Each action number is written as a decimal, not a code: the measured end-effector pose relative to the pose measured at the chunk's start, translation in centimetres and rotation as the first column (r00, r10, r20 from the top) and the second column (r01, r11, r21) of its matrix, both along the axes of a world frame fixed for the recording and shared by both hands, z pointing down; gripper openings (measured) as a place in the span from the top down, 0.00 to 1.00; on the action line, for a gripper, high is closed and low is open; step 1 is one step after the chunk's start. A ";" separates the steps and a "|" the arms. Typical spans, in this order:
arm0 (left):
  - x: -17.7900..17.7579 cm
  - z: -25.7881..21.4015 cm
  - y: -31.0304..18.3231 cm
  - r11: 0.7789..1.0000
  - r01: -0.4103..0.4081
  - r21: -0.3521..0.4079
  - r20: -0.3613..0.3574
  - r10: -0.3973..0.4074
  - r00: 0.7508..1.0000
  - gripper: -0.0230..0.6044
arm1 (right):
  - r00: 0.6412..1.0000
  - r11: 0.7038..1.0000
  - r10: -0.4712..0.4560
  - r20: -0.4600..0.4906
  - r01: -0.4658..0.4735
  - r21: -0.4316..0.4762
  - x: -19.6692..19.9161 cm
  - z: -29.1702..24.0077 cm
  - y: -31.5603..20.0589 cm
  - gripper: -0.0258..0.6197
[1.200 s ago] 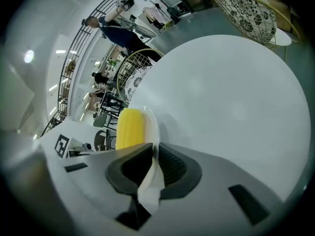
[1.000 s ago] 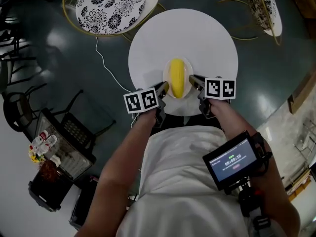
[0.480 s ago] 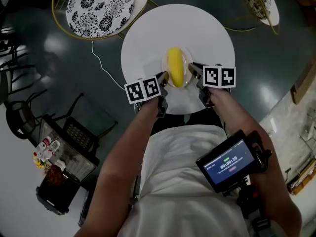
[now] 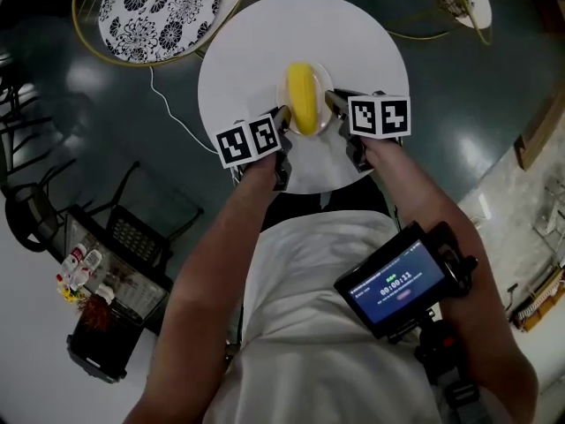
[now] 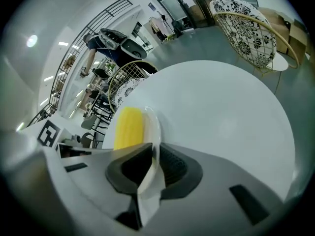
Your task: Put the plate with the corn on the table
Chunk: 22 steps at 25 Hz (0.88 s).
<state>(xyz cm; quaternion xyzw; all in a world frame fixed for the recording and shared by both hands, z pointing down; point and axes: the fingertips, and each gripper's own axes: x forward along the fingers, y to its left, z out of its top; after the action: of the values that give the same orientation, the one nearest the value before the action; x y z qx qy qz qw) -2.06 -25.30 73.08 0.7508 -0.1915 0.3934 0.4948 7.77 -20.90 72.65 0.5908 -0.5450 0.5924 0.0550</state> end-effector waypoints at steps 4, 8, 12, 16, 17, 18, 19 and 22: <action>0.4 -0.3 0.1 0.999 -0.023 0.043 0.017 0.023 1.000 0.90 | 0.999 0.999 -0.040 -0.029 0.040 -0.002 0.2 -0.1 0.2 0.89; 0.5 -0.5 0.4 0.996 -0.046 0.072 0.027 0.045 0.999 0.90 | 0.991 0.995 -0.098 -0.087 0.097 -0.015 0.0 0.0 0.5 0.89; 0.4 -0.5 0.4 0.993 -0.061 0.097 0.019 0.059 0.998 0.90 | 0.978 0.989 -0.150 -0.147 0.149 -0.014 -0.3 0.0 0.3 0.87; 0.1 -0.6 0.3 0.989 -0.065 0.134 0.008 0.065 0.998 0.89 | 0.974 0.988 -0.148 -0.169 0.151 0.007 -0.4 0.1 0.4 0.87; 0.0 -0.7 0.1 0.988 -0.054 0.144 0.003 0.054 0.999 0.88 | 0.976 0.990 -0.137 -0.167 0.142 0.014 -0.3 0.0 0.4 0.87; -0.1 -0.8 -0.1 0.988 -0.039 0.152 -0.005 0.040 0.999 0.87 | 0.977 0.991 -0.129 -0.169 0.134 0.019 -0.3 0.0 0.3 0.87; -0.2 -1.0 -0.3 0.987 -0.023 0.158 -0.015 0.025 1.000 0.86 | 0.977 0.992 -0.122 -0.174 0.128 0.022 -0.2 -0.1 0.3 0.87; -0.5 -1.6 -0.8 0.985 0.016 0.173 -0.038 -0.010 0.999 0.86 | 0.973 0.993 -0.110 -0.205 0.116 0.019 0.1 -0.2 0.4 0.87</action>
<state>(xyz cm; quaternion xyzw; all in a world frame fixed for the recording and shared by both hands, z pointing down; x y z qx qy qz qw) -2.53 -26.05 71.45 0.7968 -0.2205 0.3580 0.4338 7.86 -20.51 72.47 0.6170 -0.5785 0.5163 0.1348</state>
